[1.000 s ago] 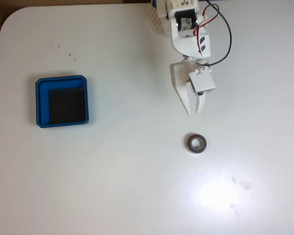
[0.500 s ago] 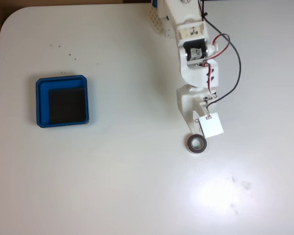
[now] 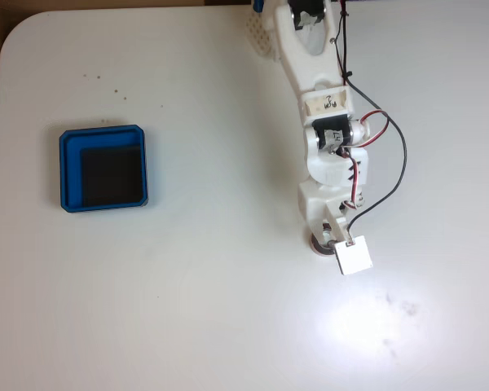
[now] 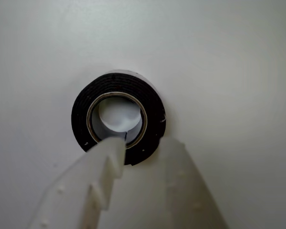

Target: Pick the red roll and drop it in the blue box

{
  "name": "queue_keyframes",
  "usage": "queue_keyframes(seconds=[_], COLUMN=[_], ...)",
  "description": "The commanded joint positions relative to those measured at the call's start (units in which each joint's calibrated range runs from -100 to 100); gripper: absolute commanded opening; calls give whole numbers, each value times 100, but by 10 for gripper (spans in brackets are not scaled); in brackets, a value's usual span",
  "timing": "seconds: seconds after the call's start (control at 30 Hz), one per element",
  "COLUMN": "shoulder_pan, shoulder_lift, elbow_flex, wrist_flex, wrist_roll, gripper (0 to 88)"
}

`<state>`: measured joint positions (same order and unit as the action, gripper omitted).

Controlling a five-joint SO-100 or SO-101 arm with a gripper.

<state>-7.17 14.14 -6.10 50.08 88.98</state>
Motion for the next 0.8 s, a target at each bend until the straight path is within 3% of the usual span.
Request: queue_keyframes(seconds=[0.0,0.23,0.5,0.77], shoulder_pan=[58,68,78,97], shoulder_lift=[74,300,676,1262], elbow_flex=[-423,-432,-980,-1349], wrist_flex=[41,74,421,421], wrist_roll=[182,410,410,410], gripper=[11,22,122,127])
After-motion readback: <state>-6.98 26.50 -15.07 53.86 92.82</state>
